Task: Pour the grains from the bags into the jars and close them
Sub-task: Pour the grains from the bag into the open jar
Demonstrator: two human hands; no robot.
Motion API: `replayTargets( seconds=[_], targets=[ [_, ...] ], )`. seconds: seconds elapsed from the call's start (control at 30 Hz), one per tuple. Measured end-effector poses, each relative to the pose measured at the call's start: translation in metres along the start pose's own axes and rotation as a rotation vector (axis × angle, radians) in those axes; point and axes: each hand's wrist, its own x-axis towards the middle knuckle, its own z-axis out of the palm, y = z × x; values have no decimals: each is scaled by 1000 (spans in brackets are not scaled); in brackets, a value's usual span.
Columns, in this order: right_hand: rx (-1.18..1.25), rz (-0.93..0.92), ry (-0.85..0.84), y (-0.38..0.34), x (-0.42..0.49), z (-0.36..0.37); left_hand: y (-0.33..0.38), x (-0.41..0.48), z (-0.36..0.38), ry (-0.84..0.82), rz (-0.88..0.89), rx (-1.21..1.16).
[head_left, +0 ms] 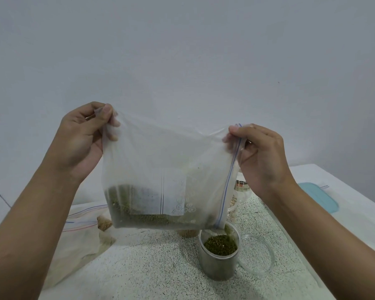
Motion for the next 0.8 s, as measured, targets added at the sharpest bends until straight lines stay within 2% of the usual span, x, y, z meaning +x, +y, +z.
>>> replayTargets(
  seconds=[0.8],
  targets=[
    [16,25,-21,3,2,4,-2,7,-5,-2,16,8]
  ],
)
